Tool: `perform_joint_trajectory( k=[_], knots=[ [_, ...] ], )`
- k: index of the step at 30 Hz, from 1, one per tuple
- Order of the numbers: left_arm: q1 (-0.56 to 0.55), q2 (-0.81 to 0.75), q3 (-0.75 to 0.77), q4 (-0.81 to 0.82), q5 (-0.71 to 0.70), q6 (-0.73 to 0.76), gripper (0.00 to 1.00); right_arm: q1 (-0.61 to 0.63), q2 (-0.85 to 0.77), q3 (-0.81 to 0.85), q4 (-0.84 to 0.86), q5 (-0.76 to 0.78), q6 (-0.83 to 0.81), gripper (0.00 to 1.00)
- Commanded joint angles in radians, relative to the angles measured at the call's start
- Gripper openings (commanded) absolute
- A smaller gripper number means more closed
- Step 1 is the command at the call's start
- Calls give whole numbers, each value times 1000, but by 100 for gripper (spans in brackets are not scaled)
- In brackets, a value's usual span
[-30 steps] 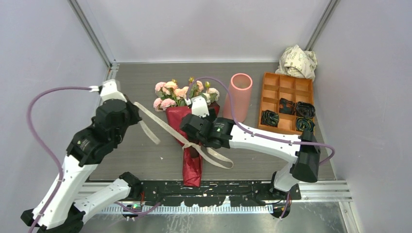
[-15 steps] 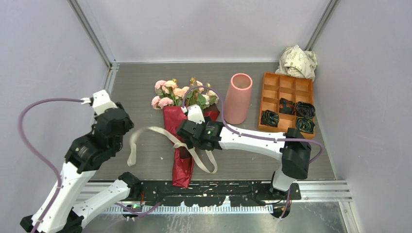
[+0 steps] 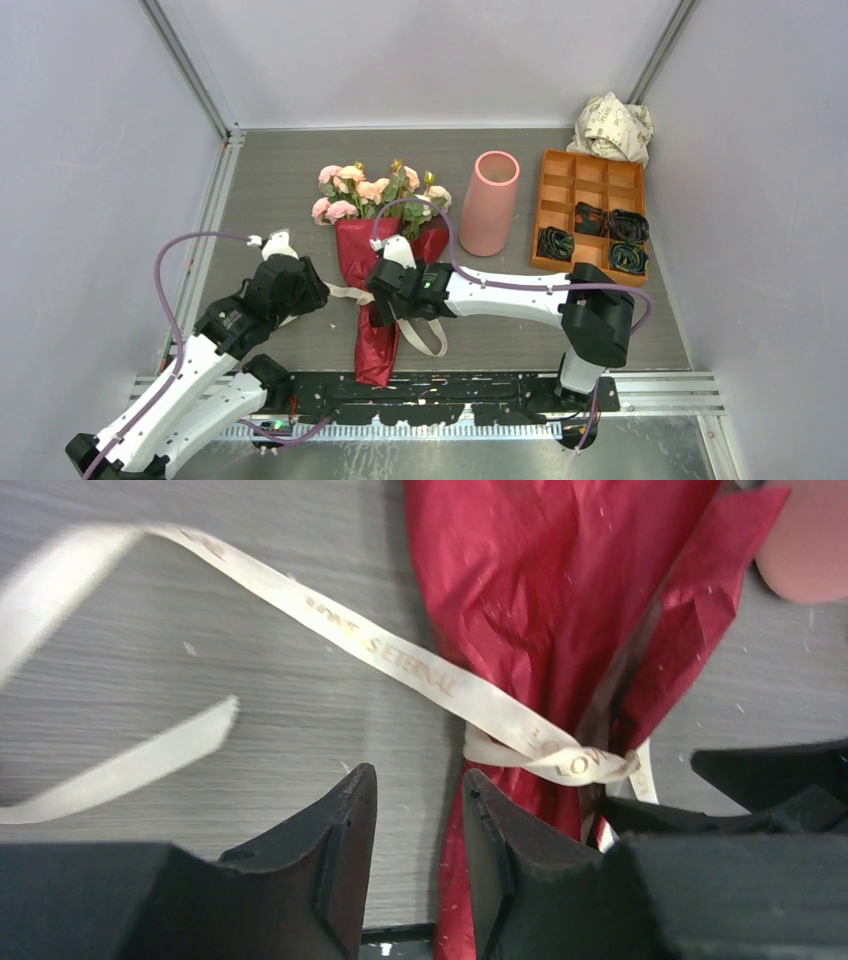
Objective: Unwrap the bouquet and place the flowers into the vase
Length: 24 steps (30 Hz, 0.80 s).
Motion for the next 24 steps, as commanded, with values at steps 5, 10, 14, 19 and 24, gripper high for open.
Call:
perform_joint_trajectory(
  k=[5, 10, 14, 19, 24],
  knots=[
    [-2, -24, -154, 274, 194, -130, 37, 2, 47, 31, 84, 80, -35, 74],
    [-2, 25, -205, 343, 227, -146, 34, 0, 64, 68, 81, 126, -68, 67],
    [-2, 58, -258, 445, 258, -167, 33, -9, 67, 77, 84, 131, -77, 56],
    [-3, 104, -276, 507, 273, -156, 33, -14, 72, 73, 83, 120, -73, 55],
    [-3, 114, -268, 528, 298, -132, 32, -17, 71, 63, 88, 124, -70, 57]
  ],
)
